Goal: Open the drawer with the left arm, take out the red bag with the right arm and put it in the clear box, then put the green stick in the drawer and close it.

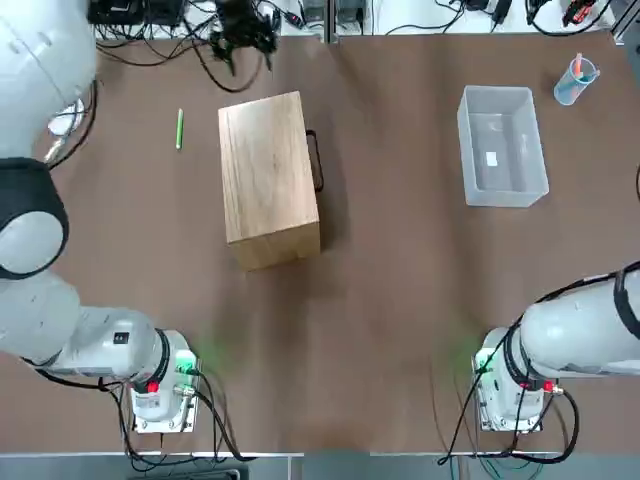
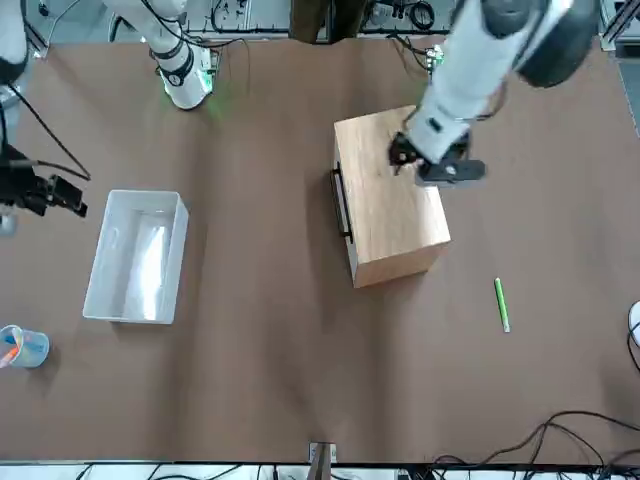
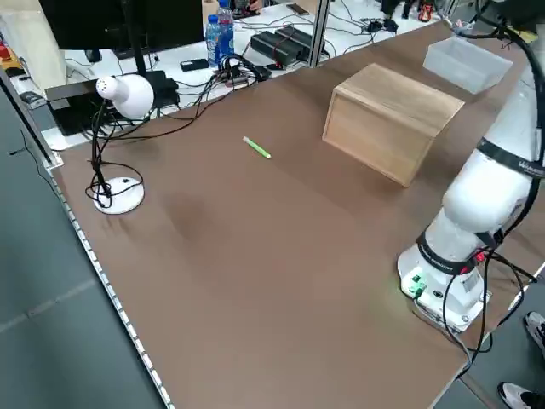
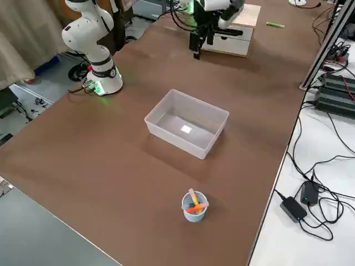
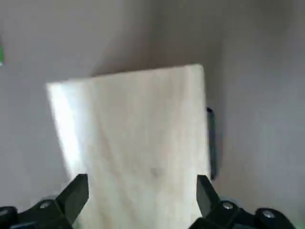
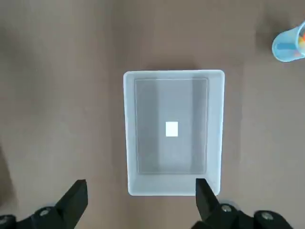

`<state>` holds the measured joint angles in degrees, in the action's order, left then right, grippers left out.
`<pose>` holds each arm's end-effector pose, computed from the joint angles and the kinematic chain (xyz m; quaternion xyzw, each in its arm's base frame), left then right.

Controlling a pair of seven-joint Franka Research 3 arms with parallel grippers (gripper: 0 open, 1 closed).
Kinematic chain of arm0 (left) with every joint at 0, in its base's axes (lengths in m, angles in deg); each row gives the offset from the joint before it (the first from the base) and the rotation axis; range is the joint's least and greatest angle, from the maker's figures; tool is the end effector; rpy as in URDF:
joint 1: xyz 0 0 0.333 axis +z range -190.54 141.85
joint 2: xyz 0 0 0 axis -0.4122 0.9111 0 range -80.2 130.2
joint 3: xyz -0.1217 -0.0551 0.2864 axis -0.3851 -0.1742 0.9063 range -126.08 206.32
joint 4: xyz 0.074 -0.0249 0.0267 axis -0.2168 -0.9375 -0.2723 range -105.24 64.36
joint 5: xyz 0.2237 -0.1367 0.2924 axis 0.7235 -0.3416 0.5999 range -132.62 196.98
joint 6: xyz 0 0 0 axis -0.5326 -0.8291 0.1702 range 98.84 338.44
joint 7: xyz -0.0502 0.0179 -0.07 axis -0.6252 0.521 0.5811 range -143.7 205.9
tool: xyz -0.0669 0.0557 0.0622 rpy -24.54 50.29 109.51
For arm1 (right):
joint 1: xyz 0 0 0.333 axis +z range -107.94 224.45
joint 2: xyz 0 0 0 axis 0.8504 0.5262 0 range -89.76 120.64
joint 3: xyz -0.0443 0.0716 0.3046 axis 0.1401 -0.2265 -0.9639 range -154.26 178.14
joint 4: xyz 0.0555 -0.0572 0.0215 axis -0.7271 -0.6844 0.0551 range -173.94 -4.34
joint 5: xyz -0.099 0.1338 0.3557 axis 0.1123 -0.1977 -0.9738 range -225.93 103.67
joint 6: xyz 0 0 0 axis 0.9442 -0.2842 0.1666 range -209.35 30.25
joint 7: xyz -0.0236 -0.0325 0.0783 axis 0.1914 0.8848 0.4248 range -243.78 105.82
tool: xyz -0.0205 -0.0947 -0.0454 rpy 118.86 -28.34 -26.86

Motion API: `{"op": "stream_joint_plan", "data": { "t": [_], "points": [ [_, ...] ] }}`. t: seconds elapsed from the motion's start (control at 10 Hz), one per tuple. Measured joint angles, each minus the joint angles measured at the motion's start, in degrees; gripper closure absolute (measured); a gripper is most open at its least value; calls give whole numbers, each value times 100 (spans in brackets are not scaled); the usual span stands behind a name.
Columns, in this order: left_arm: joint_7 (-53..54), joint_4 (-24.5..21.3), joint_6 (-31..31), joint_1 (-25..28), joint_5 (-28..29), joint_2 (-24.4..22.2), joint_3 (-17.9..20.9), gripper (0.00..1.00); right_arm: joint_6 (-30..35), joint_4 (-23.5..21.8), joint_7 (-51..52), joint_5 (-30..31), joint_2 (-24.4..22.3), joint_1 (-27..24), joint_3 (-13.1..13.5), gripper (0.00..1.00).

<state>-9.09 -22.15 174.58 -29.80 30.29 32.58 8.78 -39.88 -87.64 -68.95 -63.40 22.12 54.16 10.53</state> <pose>0.4892 -0.3482 0.5491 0.9981 0.0349 -0.0230 0.0463 0.5946 -0.0248 0.5656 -0.9994 0.0253 0.0112 0.0214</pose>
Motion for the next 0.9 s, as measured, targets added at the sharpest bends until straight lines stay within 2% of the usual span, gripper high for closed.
{"op": "stream_joint_plan", "data": {
  "t": [0.2,0.5,0.7,0.9],
  "points": [
    [-1078,198,310,-670,435,601,4,0,-176,4,-17,-120,267,259,-14,0],
    [-2480,949,547,-1677,1271,1888,22,0,-572,8,-63,-118,724,653,-20,0],
    [-3049,1118,972,-2034,1644,2435,30,0,-612,36,-64,-112,744,780,-21,0],
    [-3206,1193,1176,-2106,1899,2788,32,0,-634,46,-64,-111,749,777,11,0]
  ]
}}
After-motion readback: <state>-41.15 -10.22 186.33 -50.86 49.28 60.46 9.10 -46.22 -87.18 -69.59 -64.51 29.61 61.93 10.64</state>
